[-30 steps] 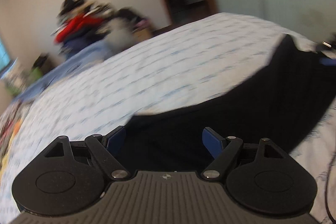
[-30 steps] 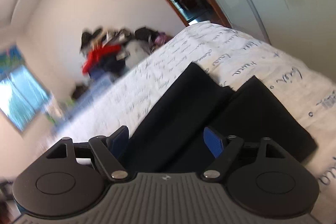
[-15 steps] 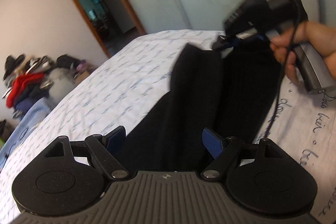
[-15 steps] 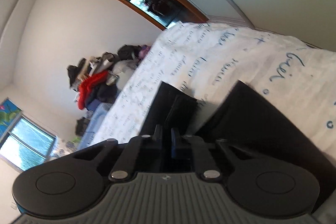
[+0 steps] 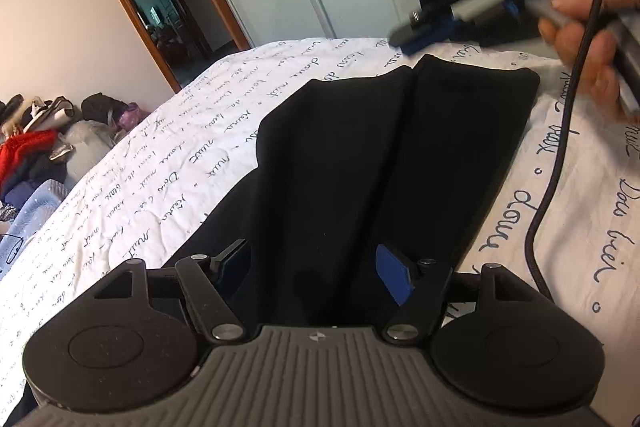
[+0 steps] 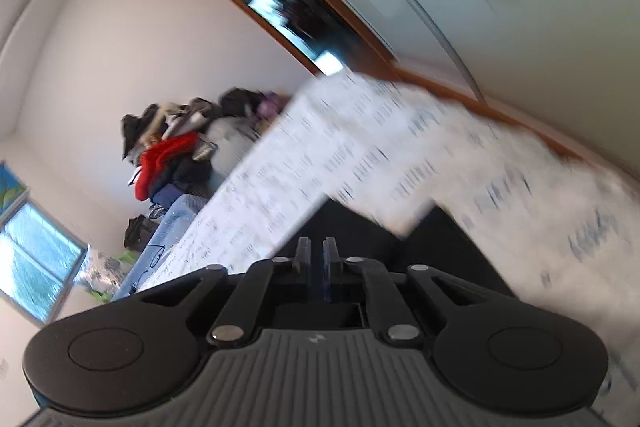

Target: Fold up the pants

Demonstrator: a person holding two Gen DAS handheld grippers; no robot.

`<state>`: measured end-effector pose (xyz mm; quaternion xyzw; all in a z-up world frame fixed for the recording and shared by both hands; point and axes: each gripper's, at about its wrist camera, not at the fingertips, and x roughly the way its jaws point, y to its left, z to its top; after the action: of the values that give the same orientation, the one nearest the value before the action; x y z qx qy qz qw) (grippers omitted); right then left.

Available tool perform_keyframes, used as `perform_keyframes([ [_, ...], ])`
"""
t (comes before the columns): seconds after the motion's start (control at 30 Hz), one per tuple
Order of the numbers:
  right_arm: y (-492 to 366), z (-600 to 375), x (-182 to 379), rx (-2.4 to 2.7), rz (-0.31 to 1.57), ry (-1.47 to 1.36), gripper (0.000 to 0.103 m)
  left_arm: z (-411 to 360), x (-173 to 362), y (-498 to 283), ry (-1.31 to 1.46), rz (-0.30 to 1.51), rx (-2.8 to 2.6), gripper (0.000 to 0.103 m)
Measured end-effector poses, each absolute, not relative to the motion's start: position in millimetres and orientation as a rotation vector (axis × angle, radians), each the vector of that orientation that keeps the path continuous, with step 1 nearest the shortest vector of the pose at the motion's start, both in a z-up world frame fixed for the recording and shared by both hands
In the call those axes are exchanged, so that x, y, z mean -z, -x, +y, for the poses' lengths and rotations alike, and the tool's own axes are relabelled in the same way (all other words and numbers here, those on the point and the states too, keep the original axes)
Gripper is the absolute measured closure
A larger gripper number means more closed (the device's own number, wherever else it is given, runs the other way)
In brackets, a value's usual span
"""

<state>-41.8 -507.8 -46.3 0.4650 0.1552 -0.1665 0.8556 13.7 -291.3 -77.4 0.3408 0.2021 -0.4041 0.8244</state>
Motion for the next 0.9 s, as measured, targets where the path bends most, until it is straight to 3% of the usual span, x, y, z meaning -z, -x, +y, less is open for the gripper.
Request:
perform_keyframes([
  [0.23,29,-515,95,0.347,0.358,-1.192,0.094,-286,74,-10,-0.723,0.416,0.859,0.023],
  [0.33,18,-510,95,0.355,0.375,-1.171,0.087,-284,70,-10,-0.706,0.427,0.865,0.022],
  [0.47,17,-506,85,0.300,0.344,-1.140,0.044,-278,66,-13,-0.668,0.447,0.870,0.017],
  [0.5,17,-505,83,0.289,0.332,-1.127,0.039,-278,65,-14,-0.657,0.452,0.871,0.016],
  [0.6,6,-503,77,0.310,0.336,-1.044,0.037,-281,65,-16,-0.649,0.455,0.867,0.016],
  [0.67,-2,-506,81,0.250,0.303,-1.052,0.041,-284,67,-14,-0.658,0.444,0.866,0.016],
  [0.73,-12,-509,86,0.225,0.286,-1.076,0.068,-285,67,-12,-0.668,0.432,0.872,0.016],
  [0.77,-16,-512,88,0.241,0.298,-1.076,0.092,-287,67,-11,-0.672,0.423,0.878,0.016],
  [0.8,-20,-513,91,0.262,0.304,-1.078,0.100,-288,67,-8,-0.676,0.411,0.885,0.016],
  [0.9,-16,-513,91,0.268,0.253,-1.108,0.100,-295,69,-5,-0.692,0.377,0.897,0.017],
])
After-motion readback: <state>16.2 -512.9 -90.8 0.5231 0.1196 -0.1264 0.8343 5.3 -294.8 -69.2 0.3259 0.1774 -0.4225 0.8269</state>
